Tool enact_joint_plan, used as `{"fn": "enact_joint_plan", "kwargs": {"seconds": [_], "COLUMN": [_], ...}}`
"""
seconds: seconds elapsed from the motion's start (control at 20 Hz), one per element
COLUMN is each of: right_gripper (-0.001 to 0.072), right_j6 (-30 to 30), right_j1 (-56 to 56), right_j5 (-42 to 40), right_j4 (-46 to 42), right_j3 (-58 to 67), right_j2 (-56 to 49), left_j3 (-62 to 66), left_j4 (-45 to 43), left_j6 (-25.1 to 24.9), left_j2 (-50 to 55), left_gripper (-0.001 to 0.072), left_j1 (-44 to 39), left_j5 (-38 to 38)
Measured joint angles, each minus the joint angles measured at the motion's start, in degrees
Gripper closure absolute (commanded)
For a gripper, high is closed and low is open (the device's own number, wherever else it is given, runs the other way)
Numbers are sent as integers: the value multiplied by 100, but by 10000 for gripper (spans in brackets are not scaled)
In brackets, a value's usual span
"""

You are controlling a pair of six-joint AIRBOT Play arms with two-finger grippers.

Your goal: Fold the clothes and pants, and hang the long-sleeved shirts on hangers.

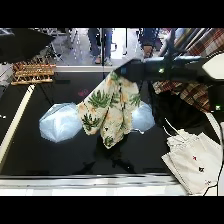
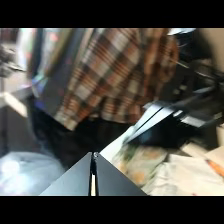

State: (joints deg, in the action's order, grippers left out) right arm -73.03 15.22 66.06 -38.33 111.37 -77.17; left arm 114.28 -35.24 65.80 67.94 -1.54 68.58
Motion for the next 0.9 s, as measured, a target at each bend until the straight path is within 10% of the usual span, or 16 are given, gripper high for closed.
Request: {"fn": "enact_joint_plan", "kwargs": {"seconds": [0.2, 0.3, 0.5, 0.7, 0.9], "right_gripper": [701, 314, 164, 199, 198], "right_j6": [59, 103, -232, -1051, -542], "right_j1": [208, 376, 42, -1335, -2157], "right_j5": [-1296, -2422, -3644, -1897, 750], "right_j4": [-81, -223, -664, -1064, -1226], "right_j3": [186, 216, 240, 151, -772], "right_j2": [-157, -420, -1071, -1473, -1491], "left_j3": [-297, -520, -1049, -2015, -3259], "left_j4": [-560, -726, -896, -953, -981], "left_j6": [0, 24, 66, 90, 151], "left_j2": [-70, -44, 192, 577, 1126], "left_gripper": [690, 690, 433, 334, 333], "left_j1": [22, 26, 13, -42, -243], "left_j5": [-72, -55, 444, 874, 960]}}
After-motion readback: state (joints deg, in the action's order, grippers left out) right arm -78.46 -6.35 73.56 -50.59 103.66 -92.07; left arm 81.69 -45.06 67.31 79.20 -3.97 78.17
